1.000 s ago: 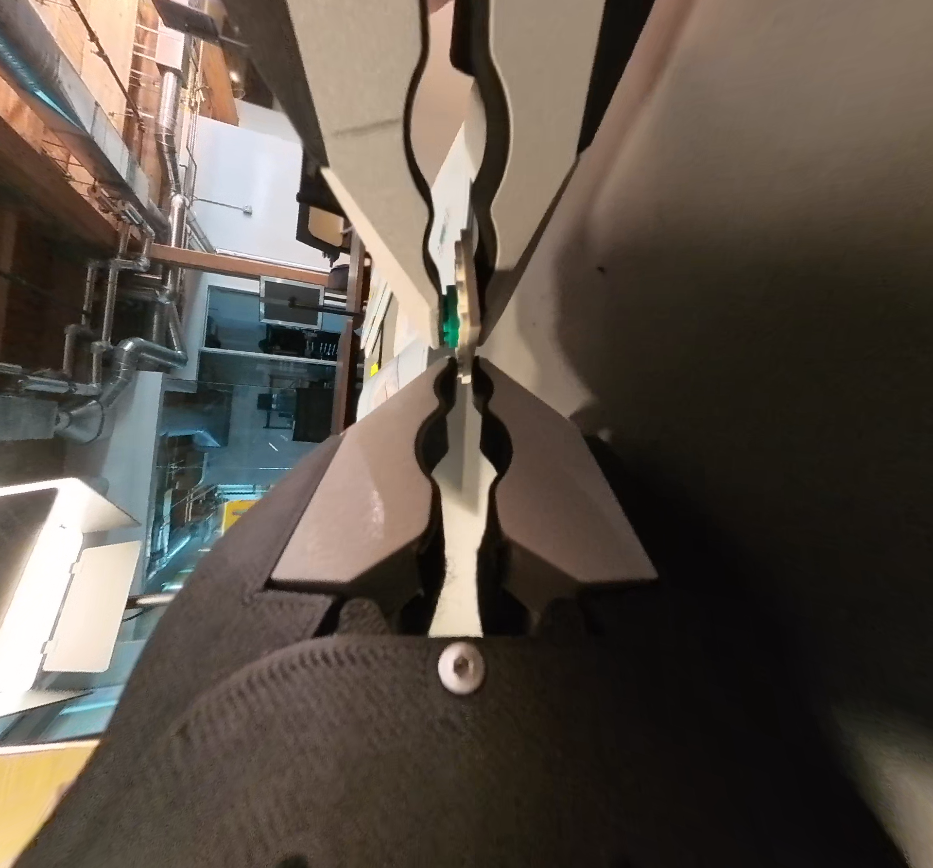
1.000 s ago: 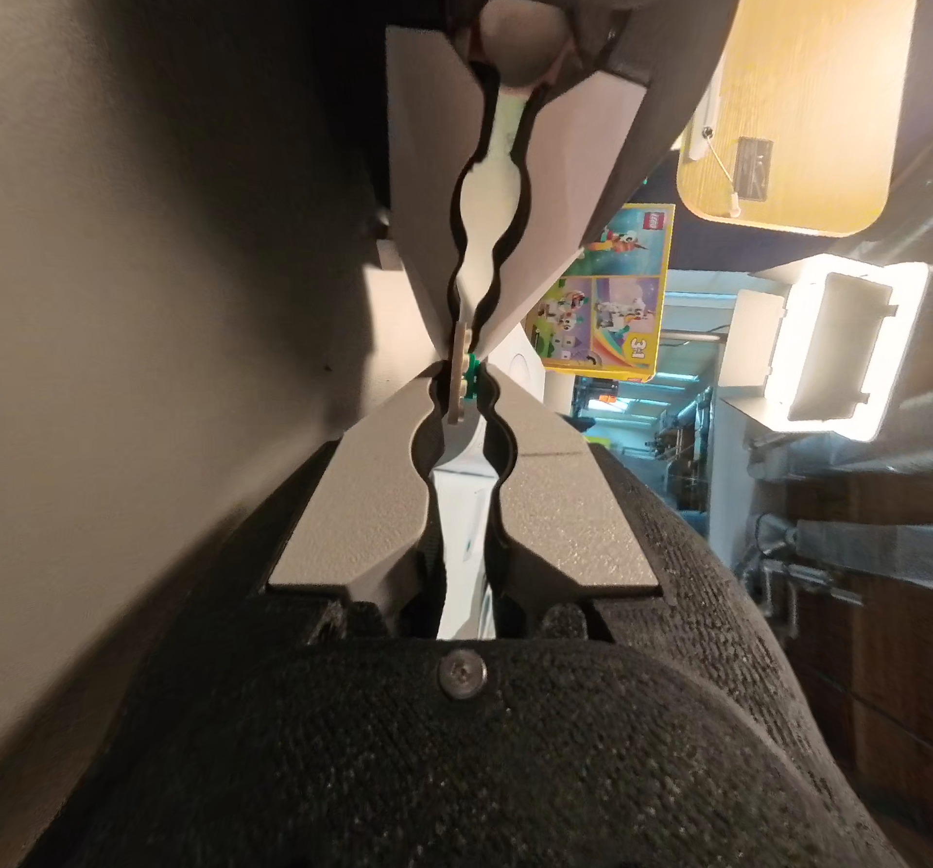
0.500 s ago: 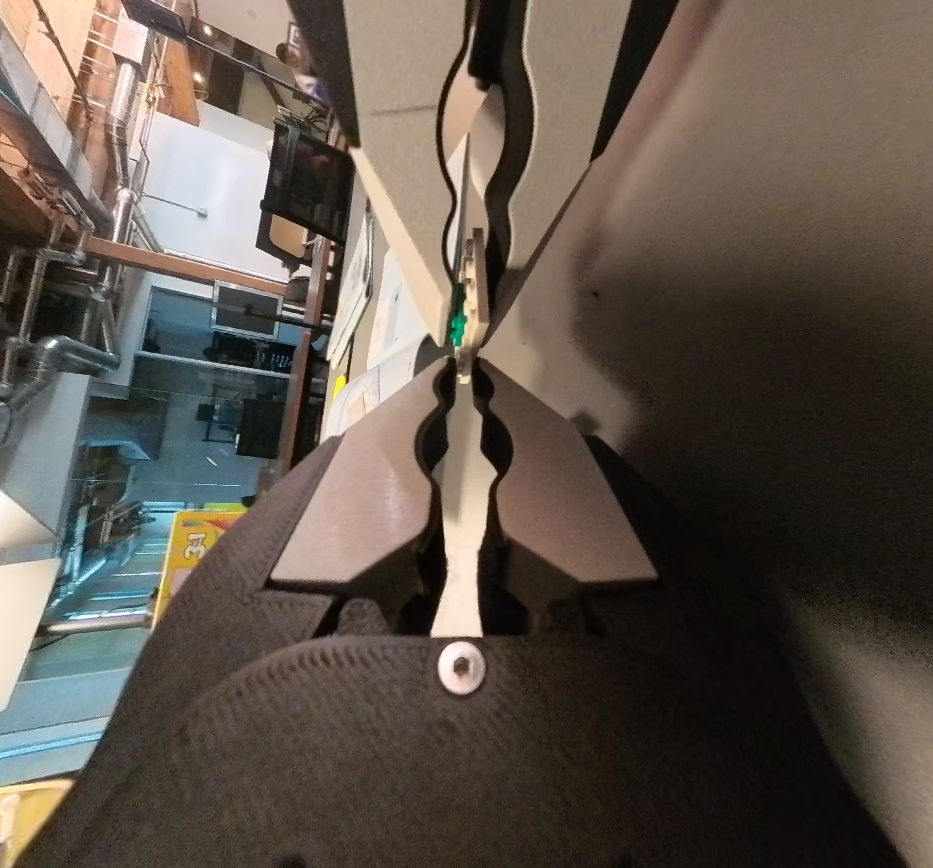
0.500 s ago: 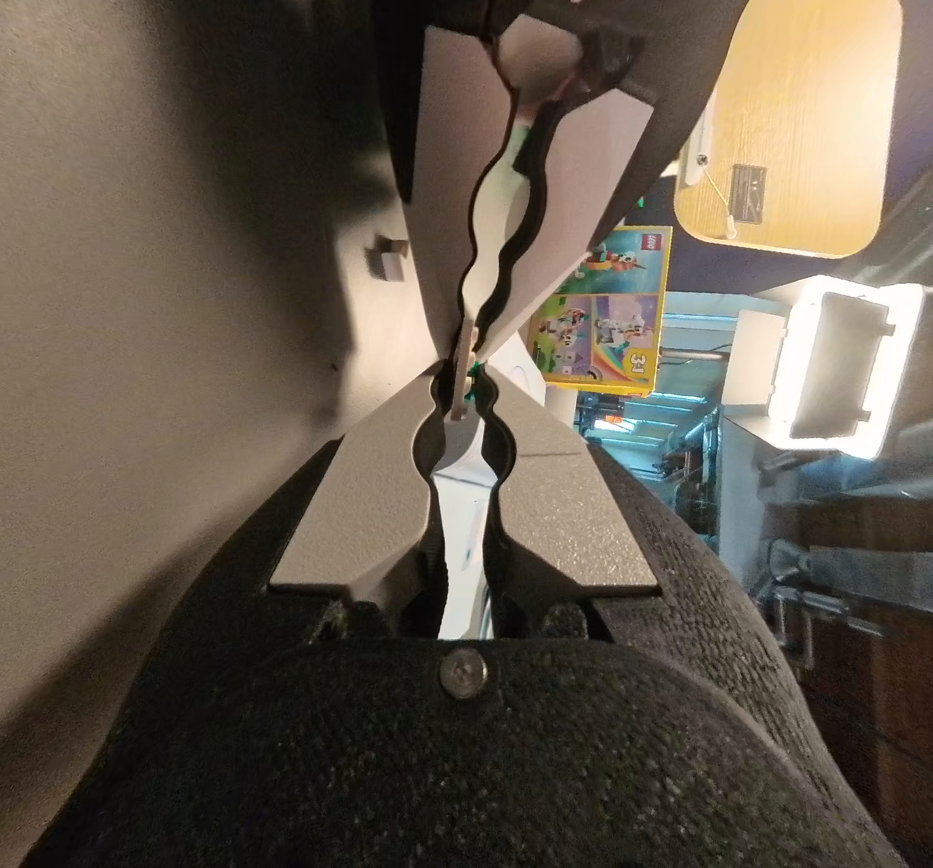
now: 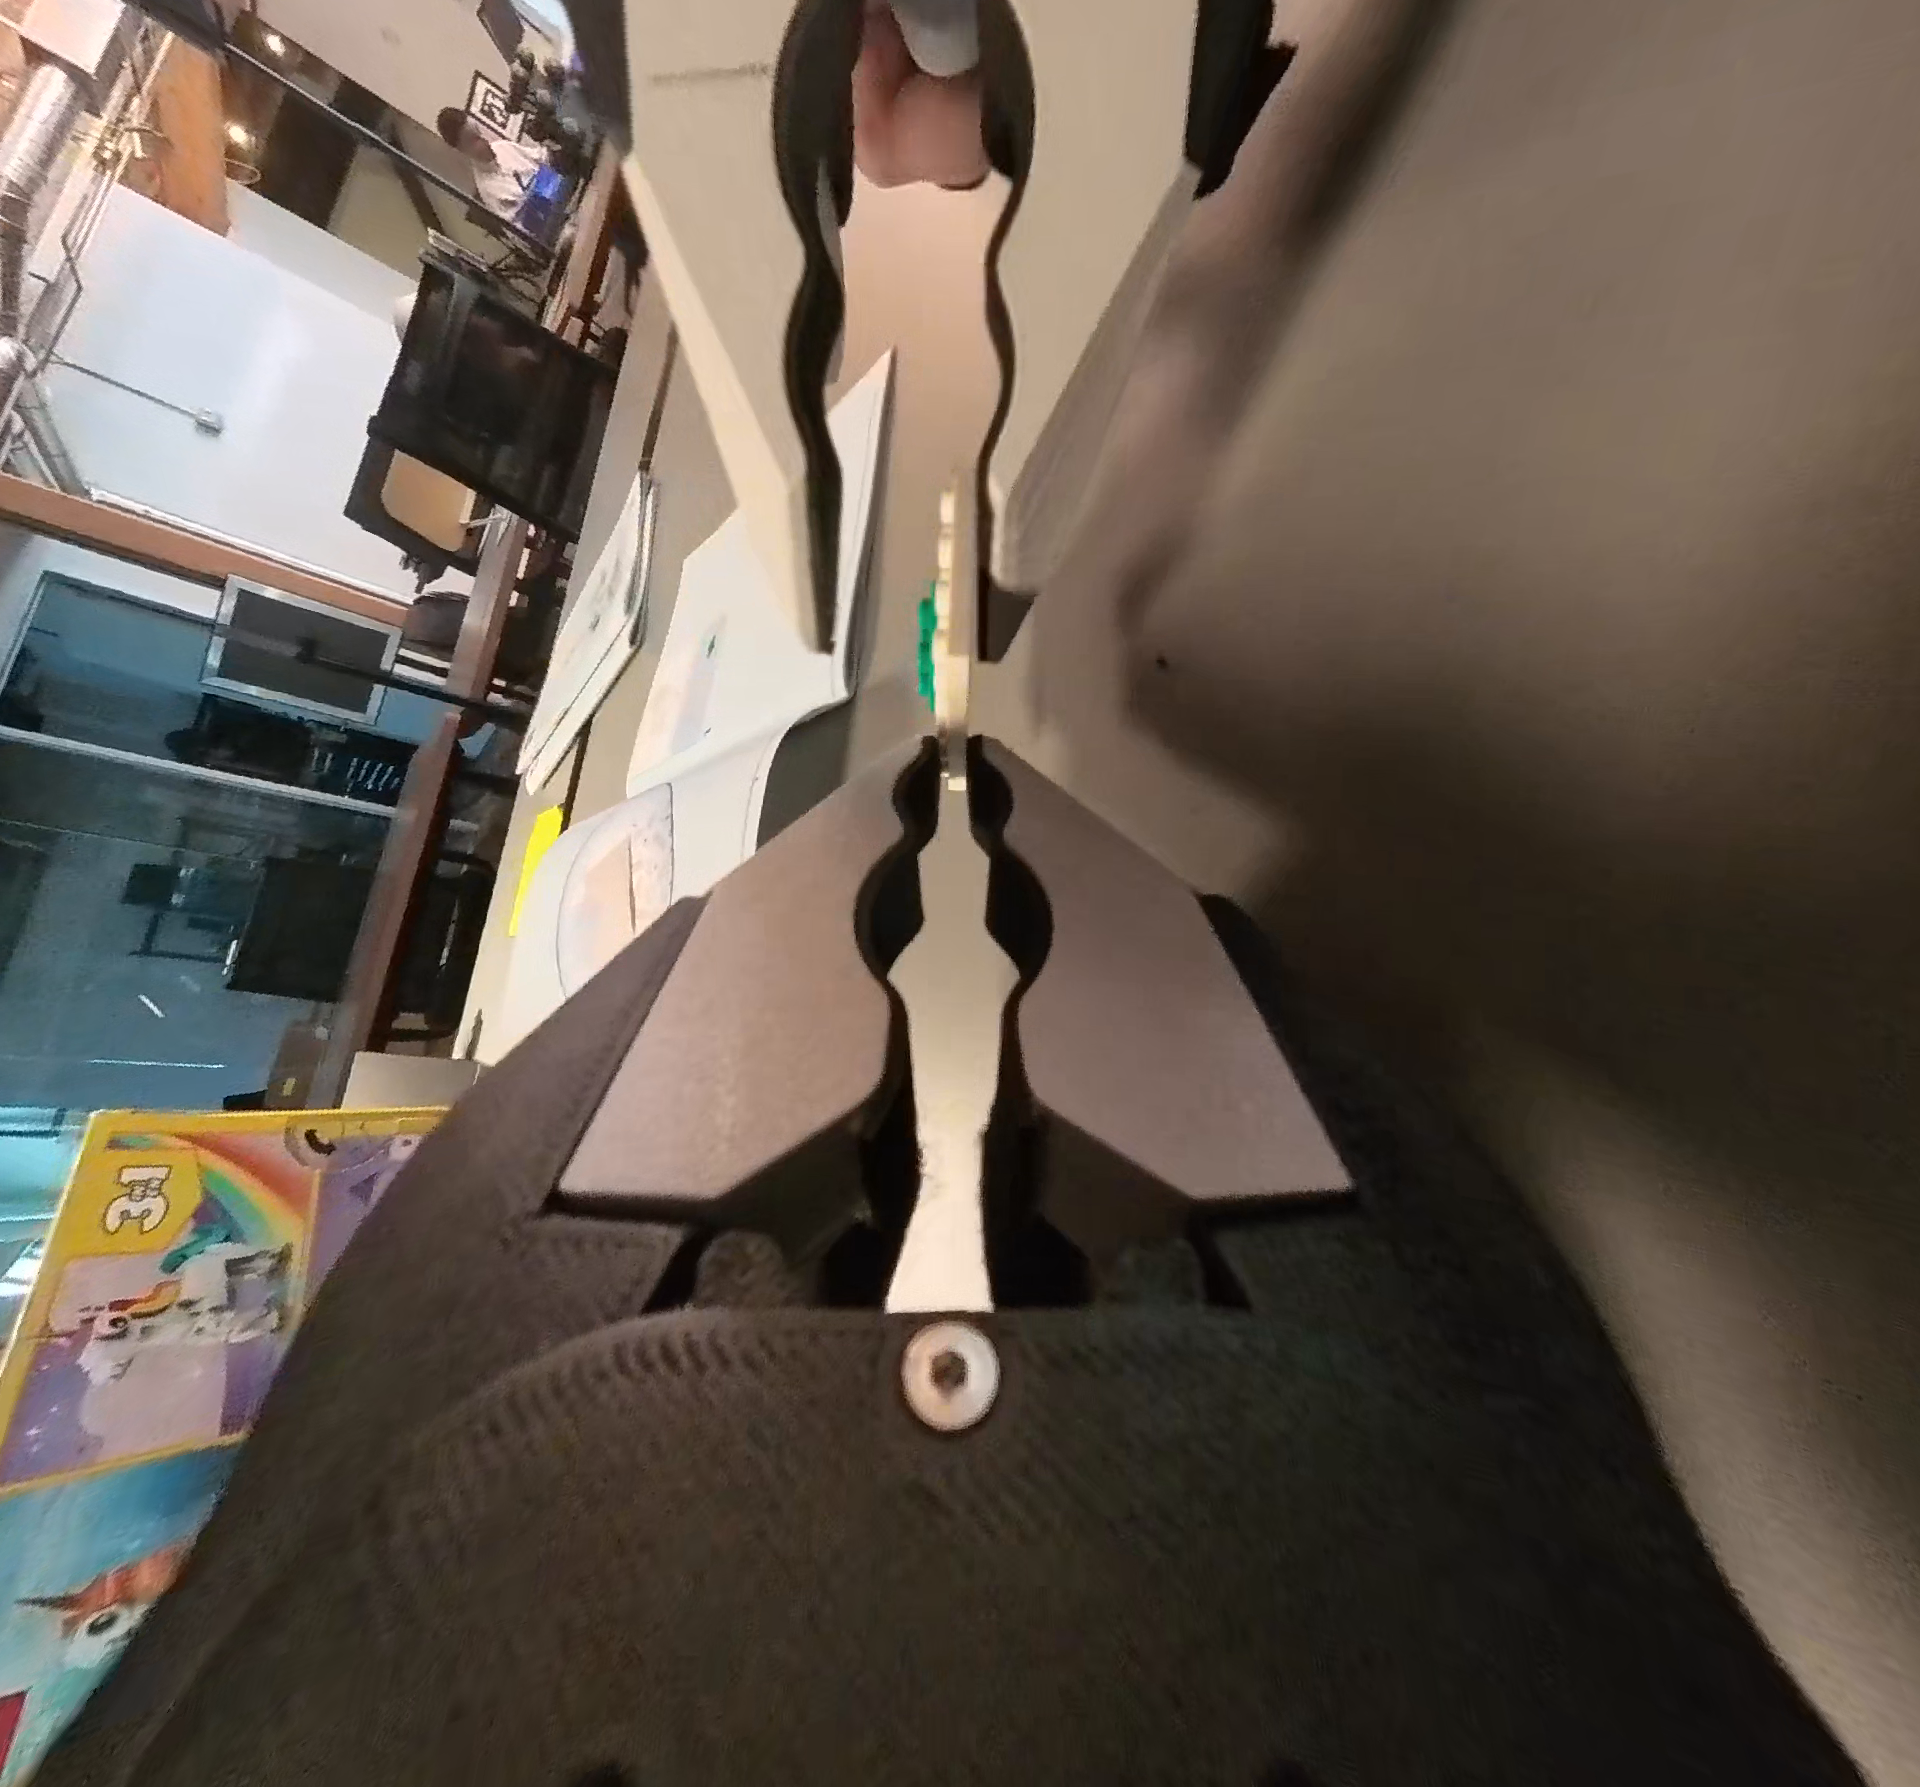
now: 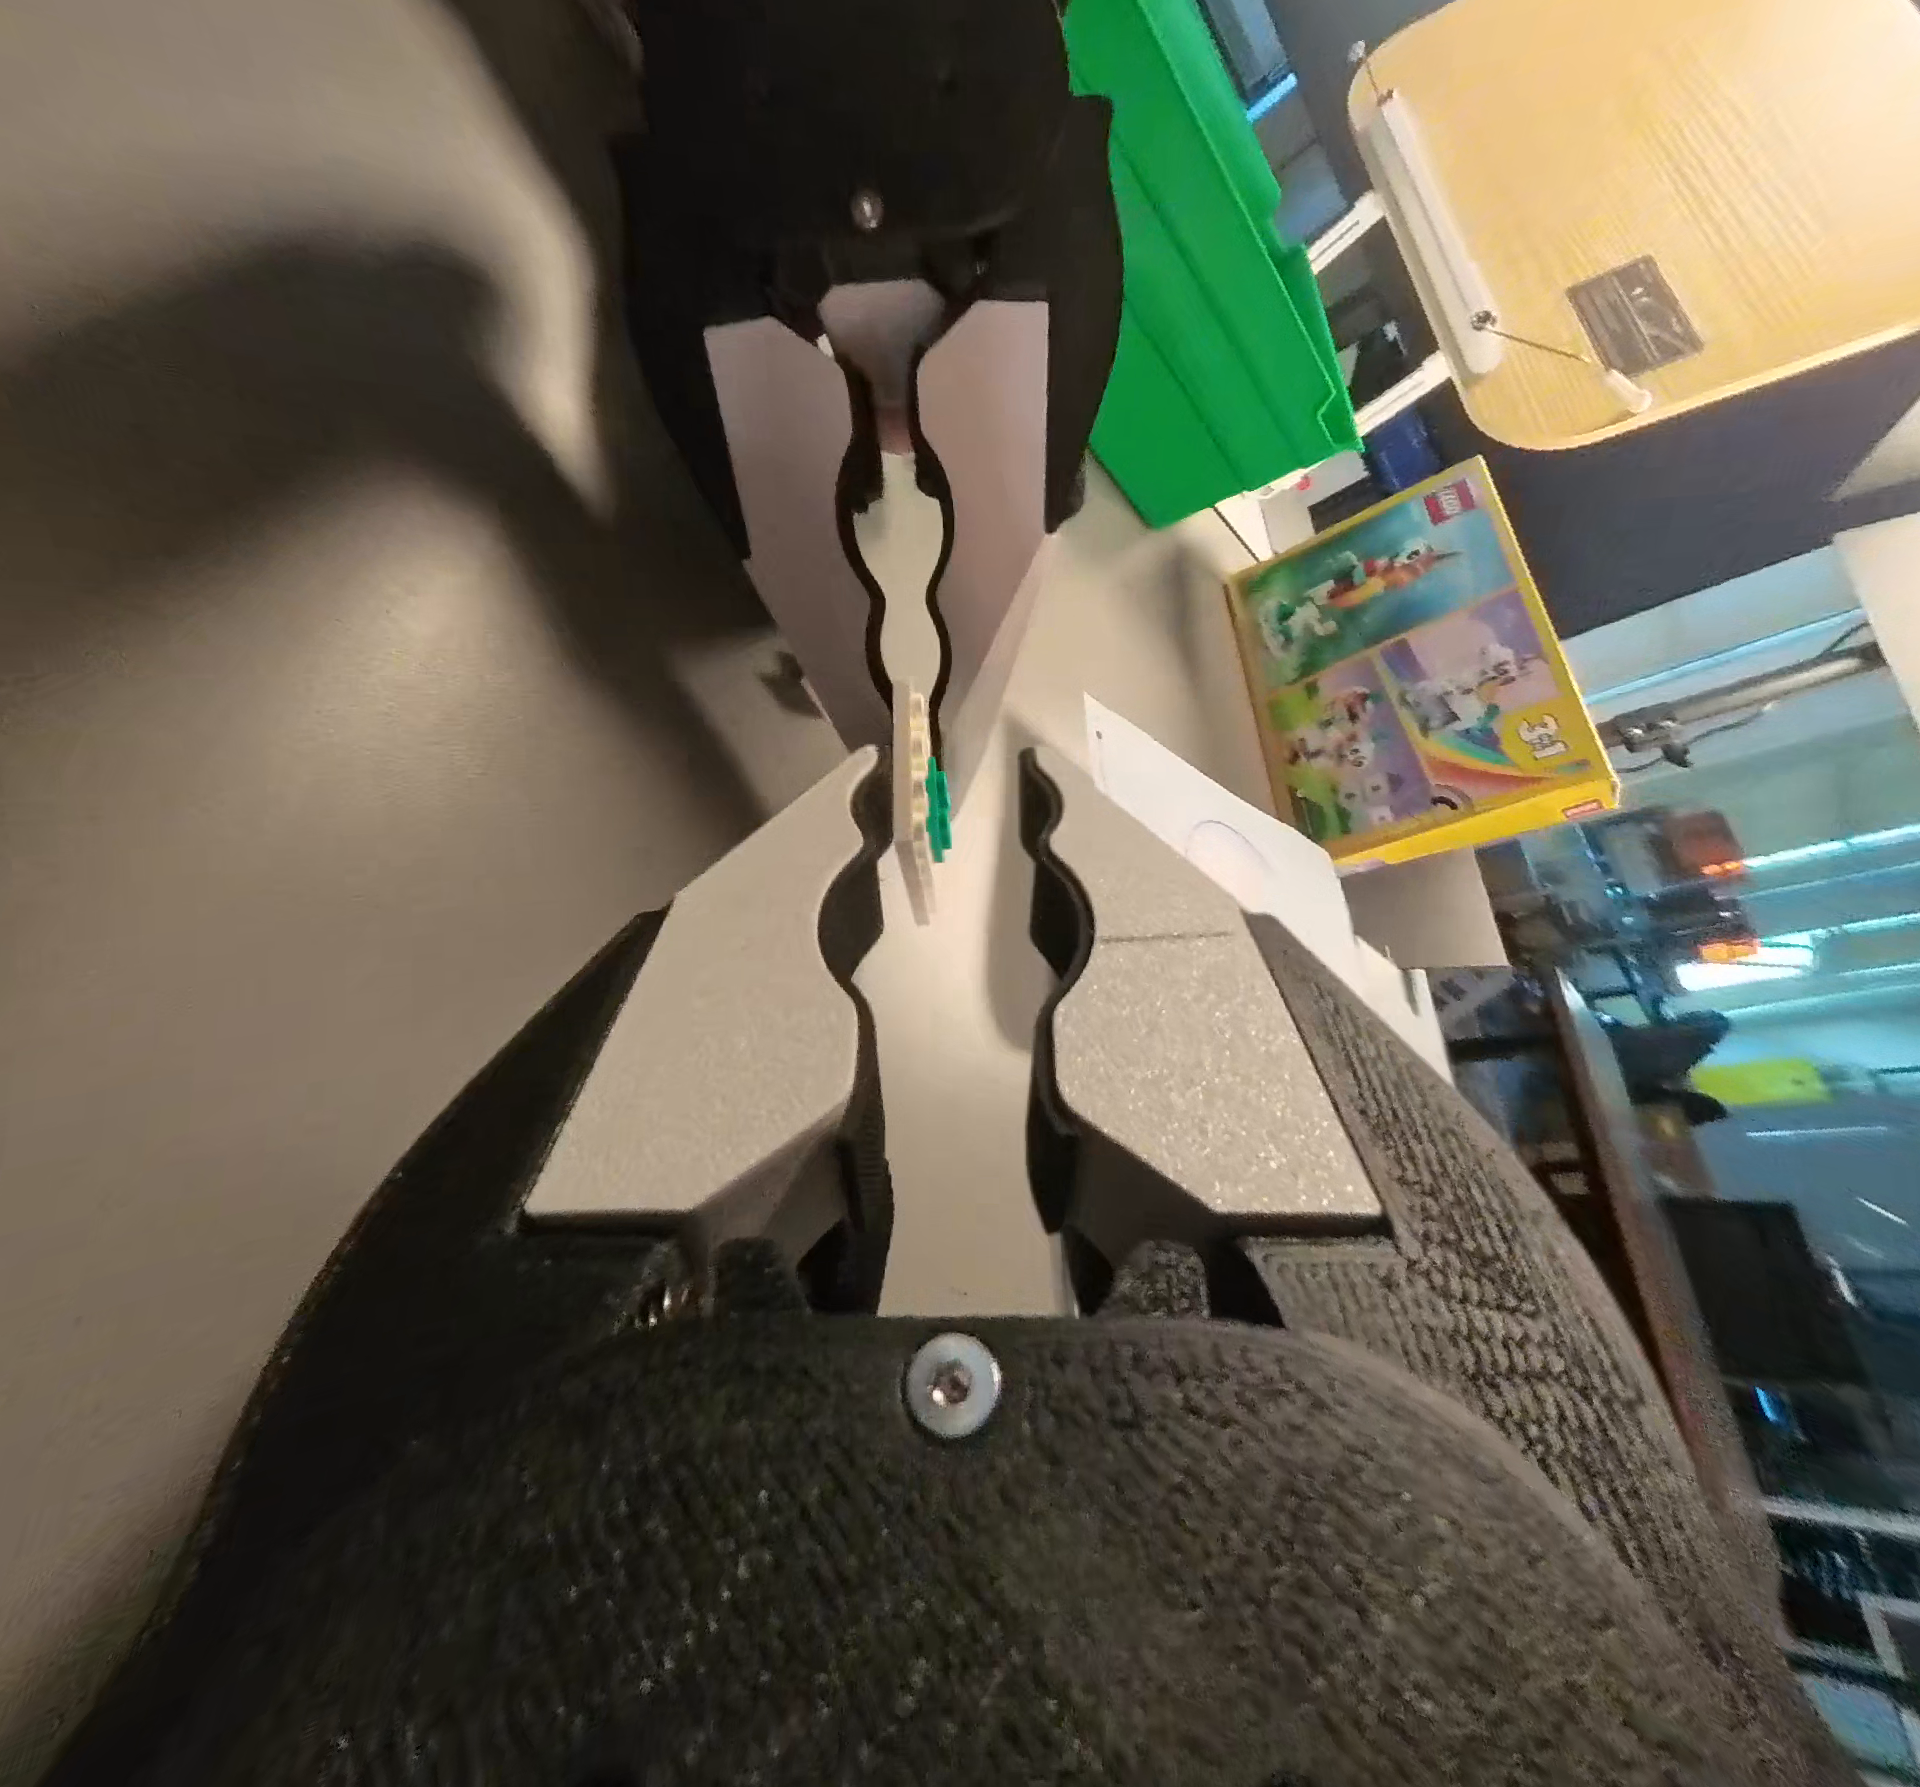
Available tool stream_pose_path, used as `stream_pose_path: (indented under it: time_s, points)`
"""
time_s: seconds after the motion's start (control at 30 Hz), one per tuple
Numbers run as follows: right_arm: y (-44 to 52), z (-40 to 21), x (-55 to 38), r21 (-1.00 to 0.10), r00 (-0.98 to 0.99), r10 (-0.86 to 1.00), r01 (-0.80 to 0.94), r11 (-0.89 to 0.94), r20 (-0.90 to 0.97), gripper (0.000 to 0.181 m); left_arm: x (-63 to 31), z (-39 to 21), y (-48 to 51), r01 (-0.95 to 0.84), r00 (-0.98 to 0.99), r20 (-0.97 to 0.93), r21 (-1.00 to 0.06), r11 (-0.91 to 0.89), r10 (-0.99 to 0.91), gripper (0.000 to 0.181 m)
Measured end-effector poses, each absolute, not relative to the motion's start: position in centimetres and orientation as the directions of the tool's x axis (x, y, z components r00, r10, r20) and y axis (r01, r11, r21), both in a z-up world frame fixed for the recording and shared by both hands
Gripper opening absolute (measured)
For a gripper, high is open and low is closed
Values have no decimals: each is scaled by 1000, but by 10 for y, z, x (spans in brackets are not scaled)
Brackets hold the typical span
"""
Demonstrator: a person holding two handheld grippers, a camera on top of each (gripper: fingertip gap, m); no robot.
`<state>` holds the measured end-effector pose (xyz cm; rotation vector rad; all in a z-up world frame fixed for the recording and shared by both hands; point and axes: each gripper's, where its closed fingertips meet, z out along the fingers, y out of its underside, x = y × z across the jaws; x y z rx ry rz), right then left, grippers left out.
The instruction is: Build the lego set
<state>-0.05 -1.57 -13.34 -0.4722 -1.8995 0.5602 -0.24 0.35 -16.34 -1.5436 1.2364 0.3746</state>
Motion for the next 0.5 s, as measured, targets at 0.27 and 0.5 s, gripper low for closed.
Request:
stream_pose_path:
  time_s: [0.27,0.5]
  points:
    - [-14,-142,3,-544,-409,526,82,835,746,7,1,-161,1,-829,412,-757,-543,137,-507,4]
    - [12,-148,13,-432,-409,461,167,886,788,7,-4,-145,-4,-784,458,-738,-598,167,-495,10]
